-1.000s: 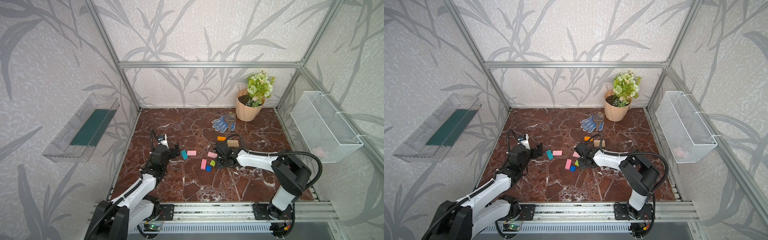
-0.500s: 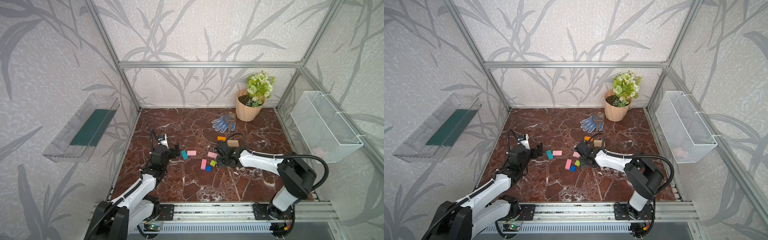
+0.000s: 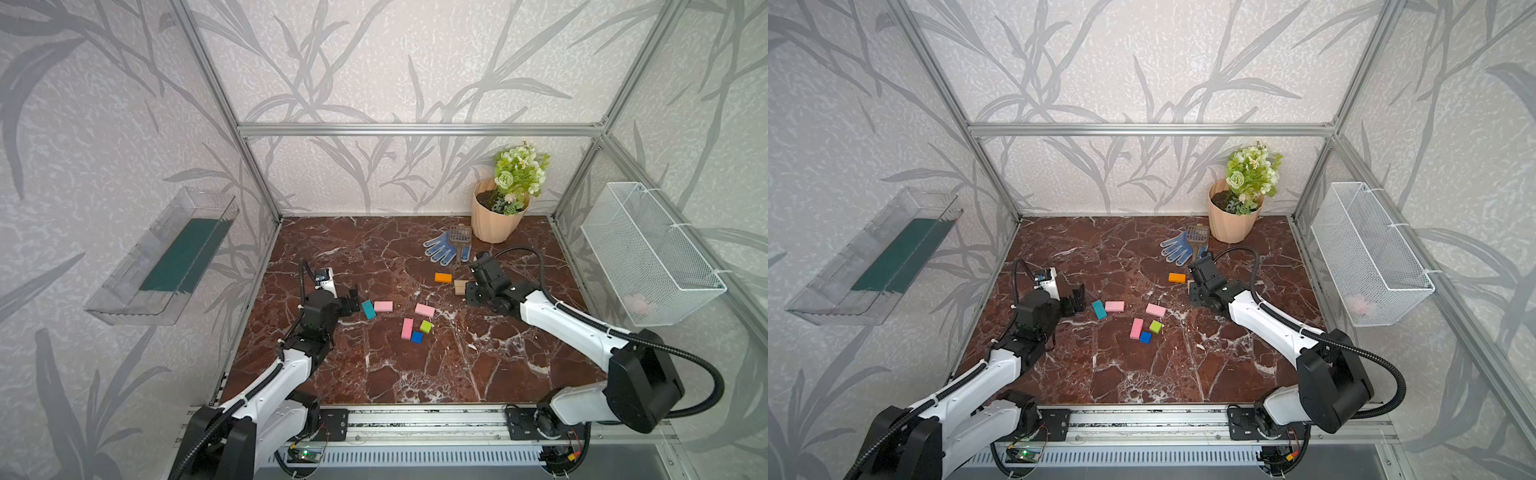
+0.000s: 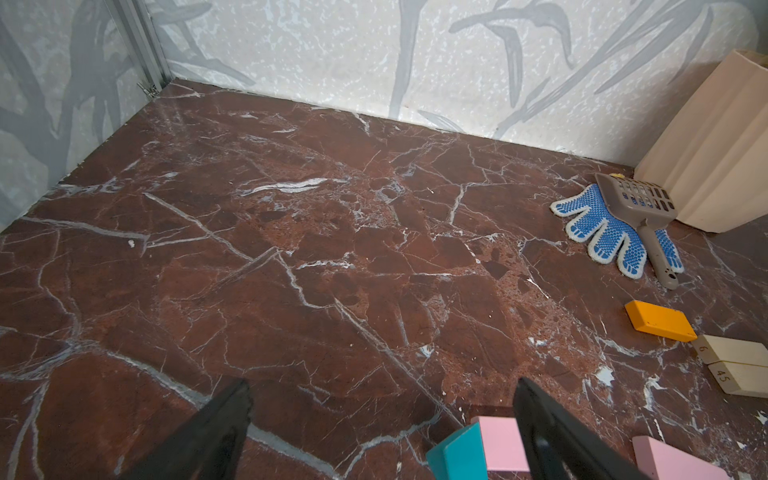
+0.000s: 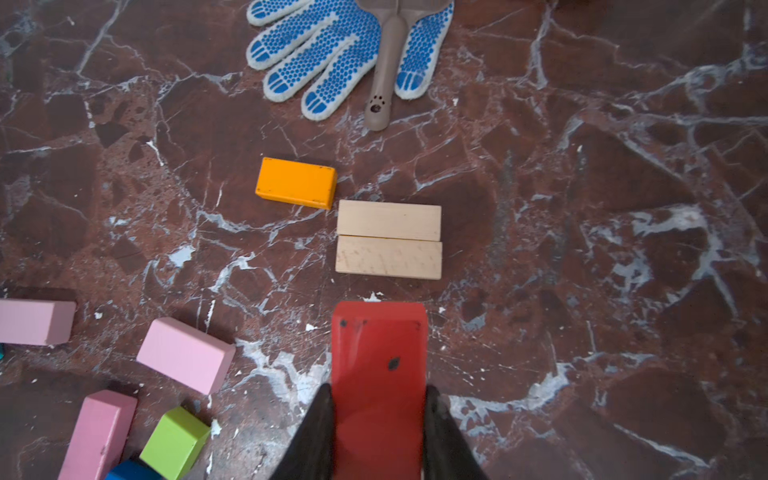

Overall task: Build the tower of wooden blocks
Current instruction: 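Grasp the red block with the right gripper and lift it, then carry the red block over the two wooden blocks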

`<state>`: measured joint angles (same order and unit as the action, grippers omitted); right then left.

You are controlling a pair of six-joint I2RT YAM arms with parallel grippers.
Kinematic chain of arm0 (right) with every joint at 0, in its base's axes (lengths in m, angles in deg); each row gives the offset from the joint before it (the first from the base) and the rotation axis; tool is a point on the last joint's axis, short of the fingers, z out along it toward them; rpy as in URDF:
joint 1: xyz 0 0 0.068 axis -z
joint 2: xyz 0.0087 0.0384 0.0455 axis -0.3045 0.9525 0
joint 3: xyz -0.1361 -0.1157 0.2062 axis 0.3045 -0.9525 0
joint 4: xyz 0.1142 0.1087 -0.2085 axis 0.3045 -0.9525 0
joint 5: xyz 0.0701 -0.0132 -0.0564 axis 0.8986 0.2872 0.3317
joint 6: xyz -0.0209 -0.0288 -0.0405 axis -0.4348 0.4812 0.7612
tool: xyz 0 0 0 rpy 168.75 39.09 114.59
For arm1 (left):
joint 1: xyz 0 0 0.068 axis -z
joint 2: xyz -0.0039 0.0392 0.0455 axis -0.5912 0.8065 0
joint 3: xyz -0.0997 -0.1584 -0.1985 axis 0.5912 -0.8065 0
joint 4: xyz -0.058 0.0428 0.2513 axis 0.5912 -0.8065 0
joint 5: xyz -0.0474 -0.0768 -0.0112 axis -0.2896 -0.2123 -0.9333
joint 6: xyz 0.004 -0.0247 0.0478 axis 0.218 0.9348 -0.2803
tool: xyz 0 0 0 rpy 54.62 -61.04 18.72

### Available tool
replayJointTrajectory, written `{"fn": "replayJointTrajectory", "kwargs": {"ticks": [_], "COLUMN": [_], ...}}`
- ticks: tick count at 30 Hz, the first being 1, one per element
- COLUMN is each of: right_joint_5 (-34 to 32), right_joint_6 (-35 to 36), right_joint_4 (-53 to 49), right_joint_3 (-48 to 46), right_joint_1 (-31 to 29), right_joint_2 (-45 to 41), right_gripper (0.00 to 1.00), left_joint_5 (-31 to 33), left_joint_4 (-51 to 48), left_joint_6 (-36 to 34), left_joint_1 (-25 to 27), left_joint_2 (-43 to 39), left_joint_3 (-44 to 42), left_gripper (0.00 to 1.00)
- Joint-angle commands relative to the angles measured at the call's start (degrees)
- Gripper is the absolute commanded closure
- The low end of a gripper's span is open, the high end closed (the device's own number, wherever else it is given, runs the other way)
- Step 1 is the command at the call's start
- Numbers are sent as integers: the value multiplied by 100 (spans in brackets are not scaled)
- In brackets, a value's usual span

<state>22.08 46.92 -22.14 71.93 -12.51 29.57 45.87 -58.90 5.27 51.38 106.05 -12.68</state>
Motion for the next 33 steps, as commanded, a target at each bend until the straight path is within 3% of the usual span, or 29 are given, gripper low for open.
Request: {"fn": "replayJointTrajectory", "kwargs": {"ticks": [1, 7, 15, 18, 24, 33], "right_joint_5": [-119, -749, -248, -213, 481, 854], "right_joint_6": [248, 98, 523, 535, 938, 1114], "right_joint_4": [141, -113, 1357, 894, 1061, 978], "right_joint_3": [-224, -340, -1078, -633, -34, 540], "right_joint_1": [308, 646, 649, 654, 681, 707], "right_joint_2": [-135, -115, -304, 71, 1011, 1650], "right_gripper": [91, 94, 86, 89, 96, 96], "left_joint_5": [-42, -27, -103, -50, -72, -36], "left_joint_4": [92, 162, 198, 167, 171, 162], "left_joint_6": [-107, -105, -134, -127, -144, -151], "left_joint_1": [33, 51, 60, 68, 77, 95], "left_joint_2": [16, -135, -114, -114, -78, -61], "left_joint_3": [81, -30, -18, -17, 3, 20], "left_gripper": [1, 1, 1, 1, 1, 1]}}
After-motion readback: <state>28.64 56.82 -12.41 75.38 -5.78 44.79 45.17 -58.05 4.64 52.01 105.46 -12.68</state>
